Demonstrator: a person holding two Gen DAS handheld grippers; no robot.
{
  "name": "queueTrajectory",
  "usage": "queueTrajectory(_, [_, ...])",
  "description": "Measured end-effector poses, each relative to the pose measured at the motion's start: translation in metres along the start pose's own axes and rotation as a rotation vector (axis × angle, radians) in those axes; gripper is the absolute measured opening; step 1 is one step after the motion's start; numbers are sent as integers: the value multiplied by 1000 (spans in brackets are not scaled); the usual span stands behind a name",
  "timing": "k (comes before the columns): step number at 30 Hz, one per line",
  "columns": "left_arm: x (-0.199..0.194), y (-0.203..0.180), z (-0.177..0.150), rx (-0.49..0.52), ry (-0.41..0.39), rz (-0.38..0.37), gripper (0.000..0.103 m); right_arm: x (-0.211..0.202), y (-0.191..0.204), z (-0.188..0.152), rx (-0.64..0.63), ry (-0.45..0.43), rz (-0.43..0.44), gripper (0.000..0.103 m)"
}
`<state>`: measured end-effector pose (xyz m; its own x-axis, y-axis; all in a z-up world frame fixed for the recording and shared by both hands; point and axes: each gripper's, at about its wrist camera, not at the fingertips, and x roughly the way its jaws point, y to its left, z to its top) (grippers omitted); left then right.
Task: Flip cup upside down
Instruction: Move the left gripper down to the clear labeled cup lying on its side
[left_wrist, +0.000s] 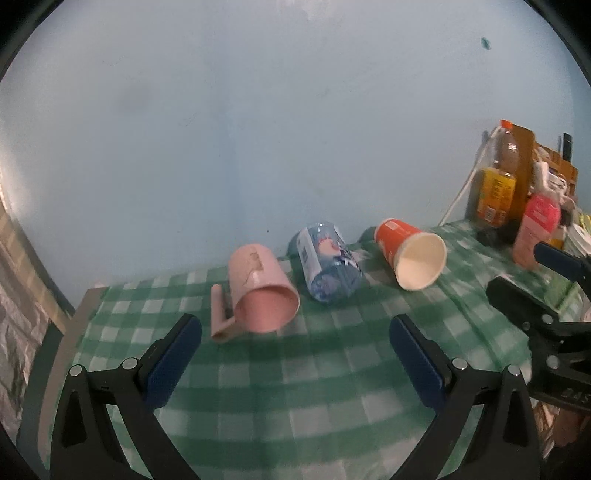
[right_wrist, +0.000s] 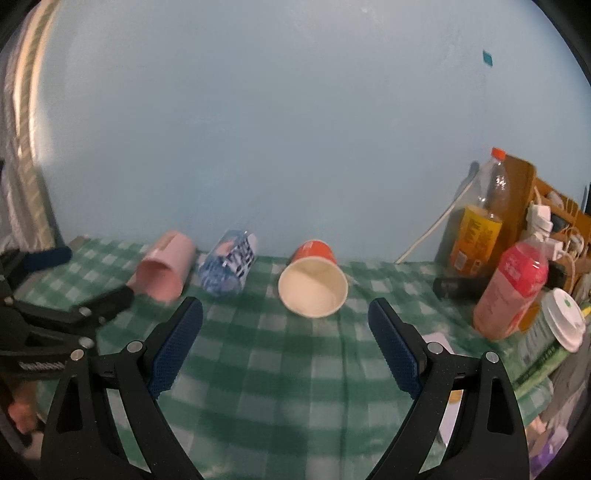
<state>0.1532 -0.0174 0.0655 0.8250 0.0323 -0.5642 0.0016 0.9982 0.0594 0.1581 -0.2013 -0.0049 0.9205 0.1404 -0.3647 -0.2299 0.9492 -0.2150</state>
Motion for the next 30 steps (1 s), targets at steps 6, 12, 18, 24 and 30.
queueTrajectory(6, [47, -10, 29, -11, 113, 10, 103, 31, -21, 36, 72, 83, -2, 90])
queueTrajectory(12, [88, -16, 52, -43, 203, 30, 103, 65, -35, 60, 120, 181, 52, 90])
queueTrajectory(18, [113, -28, 68, -60, 228, 19, 103, 108, -47, 69, 128, 299, 53, 90])
queueTrajectory(24, [141, -38, 78, -73, 278, 14, 103, 135, -63, 72, 170, 347, 34, 90])
queueTrajectory(30, [173, -38, 81, -99, 343, -21, 103, 148, -63, 70, 174, 374, 59, 90])
